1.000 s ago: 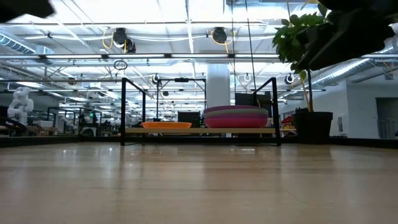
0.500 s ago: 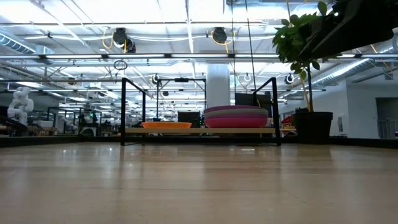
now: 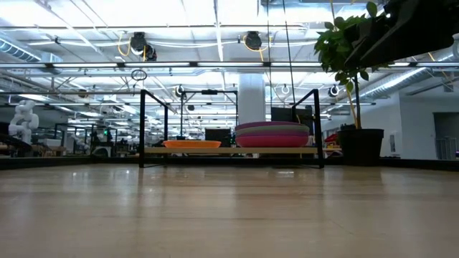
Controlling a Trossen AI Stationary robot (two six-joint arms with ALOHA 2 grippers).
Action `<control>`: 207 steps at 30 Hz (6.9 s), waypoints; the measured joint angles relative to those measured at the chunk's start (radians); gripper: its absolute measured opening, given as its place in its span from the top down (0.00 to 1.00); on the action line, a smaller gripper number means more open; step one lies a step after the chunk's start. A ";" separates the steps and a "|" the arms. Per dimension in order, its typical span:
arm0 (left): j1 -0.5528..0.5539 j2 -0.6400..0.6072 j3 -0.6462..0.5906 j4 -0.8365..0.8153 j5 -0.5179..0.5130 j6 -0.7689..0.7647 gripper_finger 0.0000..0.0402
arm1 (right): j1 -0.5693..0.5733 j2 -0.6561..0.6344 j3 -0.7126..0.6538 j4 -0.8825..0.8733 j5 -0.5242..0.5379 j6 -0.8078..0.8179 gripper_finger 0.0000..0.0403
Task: Place and stack plates onto a shelf
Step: Stack the small green plate on top of the green plate on the shelf
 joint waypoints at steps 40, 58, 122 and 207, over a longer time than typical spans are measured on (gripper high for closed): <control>-0.008 -0.002 0.023 -0.420 -0.005 0.034 0.56 | 0.000 0.000 0.000 -0.001 0.000 -0.012 0.68; 0.034 0.005 0.157 -0.716 -0.006 0.026 0.56 | 0.000 0.000 0.000 -0.002 0.000 -0.018 0.68; 0.020 0.151 0.228 -0.912 0.006 -0.015 0.75 | 0.000 0.000 0.000 -0.001 0.000 -0.018 0.68; 0.108 0.203 0.500 -1.363 -0.225 0.330 0.99 | 0.000 0.000 0.000 -0.002 -0.003 -0.007 0.68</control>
